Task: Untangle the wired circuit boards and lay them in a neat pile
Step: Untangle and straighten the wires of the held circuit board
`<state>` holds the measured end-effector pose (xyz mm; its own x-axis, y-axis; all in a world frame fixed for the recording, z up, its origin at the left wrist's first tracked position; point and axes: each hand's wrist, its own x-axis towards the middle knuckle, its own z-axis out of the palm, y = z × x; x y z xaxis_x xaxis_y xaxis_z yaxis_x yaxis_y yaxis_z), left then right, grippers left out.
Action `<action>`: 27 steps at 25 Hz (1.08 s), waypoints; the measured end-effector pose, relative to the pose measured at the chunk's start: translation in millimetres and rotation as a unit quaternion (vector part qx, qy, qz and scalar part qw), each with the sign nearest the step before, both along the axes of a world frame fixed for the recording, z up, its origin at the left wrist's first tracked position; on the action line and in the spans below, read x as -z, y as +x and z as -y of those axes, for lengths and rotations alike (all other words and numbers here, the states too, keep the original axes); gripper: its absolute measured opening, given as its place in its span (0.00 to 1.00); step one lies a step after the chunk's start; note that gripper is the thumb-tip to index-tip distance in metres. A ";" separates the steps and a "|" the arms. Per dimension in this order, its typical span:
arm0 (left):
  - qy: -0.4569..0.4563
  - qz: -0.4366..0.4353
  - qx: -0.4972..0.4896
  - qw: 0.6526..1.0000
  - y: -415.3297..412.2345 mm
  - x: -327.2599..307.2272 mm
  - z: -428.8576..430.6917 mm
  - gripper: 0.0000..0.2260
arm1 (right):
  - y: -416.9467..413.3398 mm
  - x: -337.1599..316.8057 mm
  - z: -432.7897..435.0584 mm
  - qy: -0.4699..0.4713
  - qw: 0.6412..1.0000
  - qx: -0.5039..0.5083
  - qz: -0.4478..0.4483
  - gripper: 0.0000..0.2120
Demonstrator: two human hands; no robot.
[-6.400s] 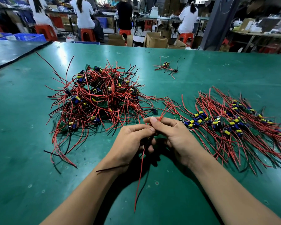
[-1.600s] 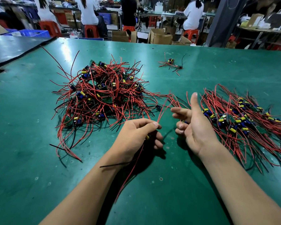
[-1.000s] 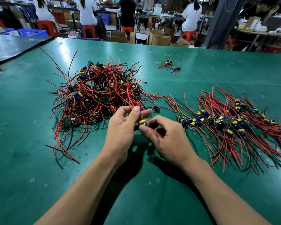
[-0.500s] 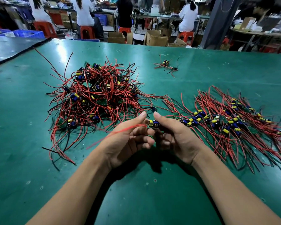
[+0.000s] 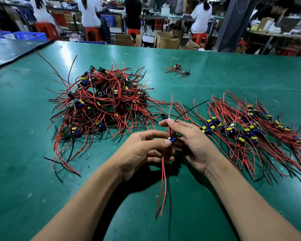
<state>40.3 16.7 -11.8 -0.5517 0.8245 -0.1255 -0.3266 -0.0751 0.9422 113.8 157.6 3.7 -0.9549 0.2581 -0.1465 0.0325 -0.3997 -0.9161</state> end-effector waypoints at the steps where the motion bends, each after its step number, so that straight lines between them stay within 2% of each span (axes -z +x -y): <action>1: -0.004 -0.004 -0.001 1.000 0.5 -0.2 -0.3 0.09 | -0.2 0.6 0.4 0.004 1.000 -0.003 0.003 0.09; 7: 0.000 -0.030 -0.025 0.999 4.7 1.4 -5.2 0.08 | 2.1 -0.5 4.8 0.003 0.999 -0.033 0.016 0.09; 10: -0.012 -0.080 -0.047 0.996 8.1 4.7 -7.9 0.04 | 1.6 4.3 7.2 0.095 0.995 0.013 0.025 0.09; 12: -0.012 -0.081 -0.057 0.995 8.1 5.7 -7.7 0.04 | -0.2 6.5 7.1 0.162 0.984 0.065 0.030 0.08; 16: 0.005 -0.036 -0.066 0.997 8.6 3.7 -5.5 0.01 | 1.0 2.7 3.7 0.095 0.991 0.071 0.066 0.11; 21: -0.011 -0.001 -0.077 0.997 4.8 1.5 -5.2 0.04 | 3.3 -3.1 -4.4 0.059 0.995 0.027 0.074 0.07; 25: -0.013 -0.012 -0.050 0.999 4.9 0.6 -3.2 0.07 | 2.8 -1.2 -3.7 0.039 0.997 0.028 0.057 0.05; 27: -0.012 -0.012 -0.040 0.999 4.4 -0.1 -2.1 0.09 | 0.5 1.7 -4.7 0.068 0.995 0.054 0.049 0.07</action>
